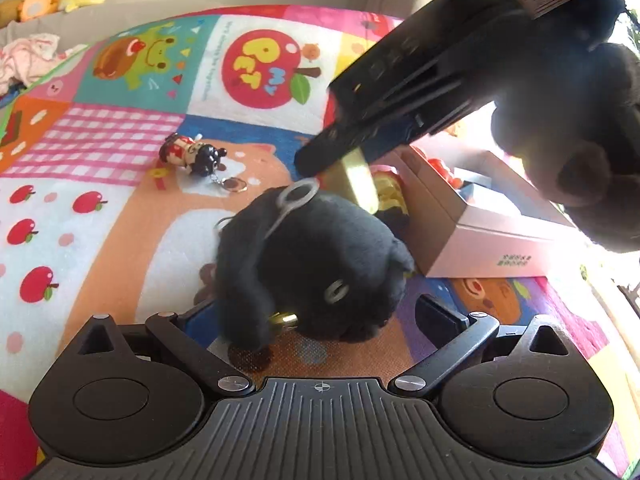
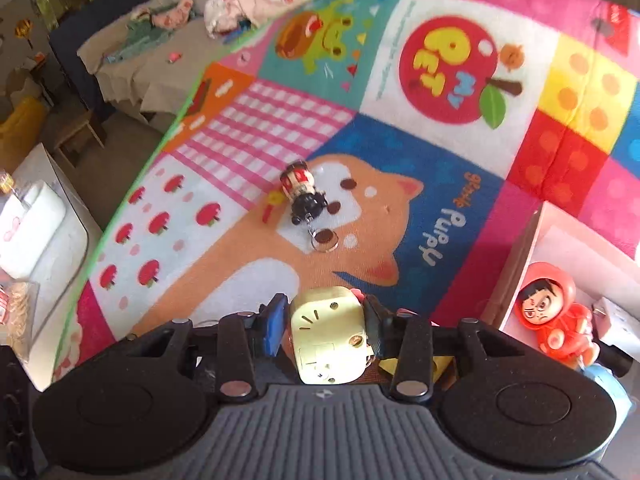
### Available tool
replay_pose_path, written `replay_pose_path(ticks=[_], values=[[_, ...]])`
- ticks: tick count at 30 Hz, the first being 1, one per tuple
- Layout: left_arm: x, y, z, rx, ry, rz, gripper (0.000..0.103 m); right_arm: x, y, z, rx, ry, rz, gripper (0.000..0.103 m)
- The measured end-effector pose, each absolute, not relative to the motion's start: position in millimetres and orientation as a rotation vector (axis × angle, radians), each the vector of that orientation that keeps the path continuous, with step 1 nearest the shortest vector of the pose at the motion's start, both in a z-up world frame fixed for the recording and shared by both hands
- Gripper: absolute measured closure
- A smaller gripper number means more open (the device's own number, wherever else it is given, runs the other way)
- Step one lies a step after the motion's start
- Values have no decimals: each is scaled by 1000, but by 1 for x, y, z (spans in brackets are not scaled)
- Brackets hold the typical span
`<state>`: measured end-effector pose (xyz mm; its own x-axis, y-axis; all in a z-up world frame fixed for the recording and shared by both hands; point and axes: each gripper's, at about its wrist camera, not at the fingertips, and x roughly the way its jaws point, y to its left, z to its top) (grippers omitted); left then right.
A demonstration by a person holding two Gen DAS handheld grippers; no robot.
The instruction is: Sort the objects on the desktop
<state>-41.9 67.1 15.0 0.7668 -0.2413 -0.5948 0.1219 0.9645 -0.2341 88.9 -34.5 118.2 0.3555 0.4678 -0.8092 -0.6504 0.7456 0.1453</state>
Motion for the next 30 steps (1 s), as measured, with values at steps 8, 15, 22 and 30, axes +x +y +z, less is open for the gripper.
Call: replay_pose_path(ticks=[8, 15, 22, 30], values=[[-50, 58, 15, -117, 700, -143, 1, 24, -132, 152, -41, 798, 735, 62], [-61, 48, 22, -44, 722, -96, 1, -6, -198, 96, 29, 829, 560, 62], [-80, 48, 28, 3, 758, -21, 1, -39, -255, 60, 66, 805, 438, 54], [-93, 47, 55, -9, 689, 32, 1, -73, -277, 44, 3, 743, 362, 19]])
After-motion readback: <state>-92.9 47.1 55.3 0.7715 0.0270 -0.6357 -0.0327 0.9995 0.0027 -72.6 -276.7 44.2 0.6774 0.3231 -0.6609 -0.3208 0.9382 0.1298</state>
